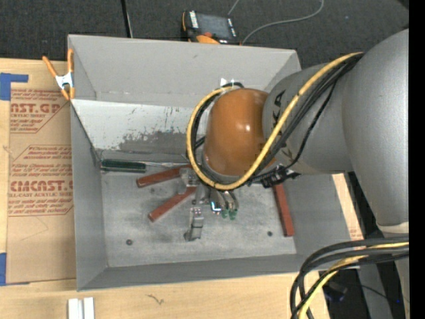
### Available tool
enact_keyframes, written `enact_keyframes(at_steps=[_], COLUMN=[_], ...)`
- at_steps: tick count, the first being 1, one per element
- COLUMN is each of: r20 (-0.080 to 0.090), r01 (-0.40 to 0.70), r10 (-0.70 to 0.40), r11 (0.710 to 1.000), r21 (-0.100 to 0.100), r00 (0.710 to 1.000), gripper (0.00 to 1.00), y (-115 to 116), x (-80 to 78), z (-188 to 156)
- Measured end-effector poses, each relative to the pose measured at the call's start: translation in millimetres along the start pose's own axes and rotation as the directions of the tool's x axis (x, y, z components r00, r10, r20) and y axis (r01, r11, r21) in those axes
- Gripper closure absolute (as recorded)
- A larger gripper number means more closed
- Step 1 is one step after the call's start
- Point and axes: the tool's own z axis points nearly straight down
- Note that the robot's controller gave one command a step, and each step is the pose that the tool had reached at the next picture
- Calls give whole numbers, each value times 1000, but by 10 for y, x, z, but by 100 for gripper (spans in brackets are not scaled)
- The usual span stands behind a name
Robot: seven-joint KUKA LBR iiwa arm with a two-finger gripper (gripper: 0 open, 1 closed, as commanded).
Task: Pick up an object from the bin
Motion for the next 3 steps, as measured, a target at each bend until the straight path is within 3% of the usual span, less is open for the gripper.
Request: enact_keyframes(at_steps=[1, 2, 3], r20=[6, 8, 16], r01=[-1, -1, 54], r10=[1, 1, -54], r11=[1000, 1000, 999], r21=[0, -2, 1], r00=[1000, 1000, 998], gripper=[0, 100, 100], y=[-89, -78, -252], x=[-400, -403, -123], z=[650, 607, -548])
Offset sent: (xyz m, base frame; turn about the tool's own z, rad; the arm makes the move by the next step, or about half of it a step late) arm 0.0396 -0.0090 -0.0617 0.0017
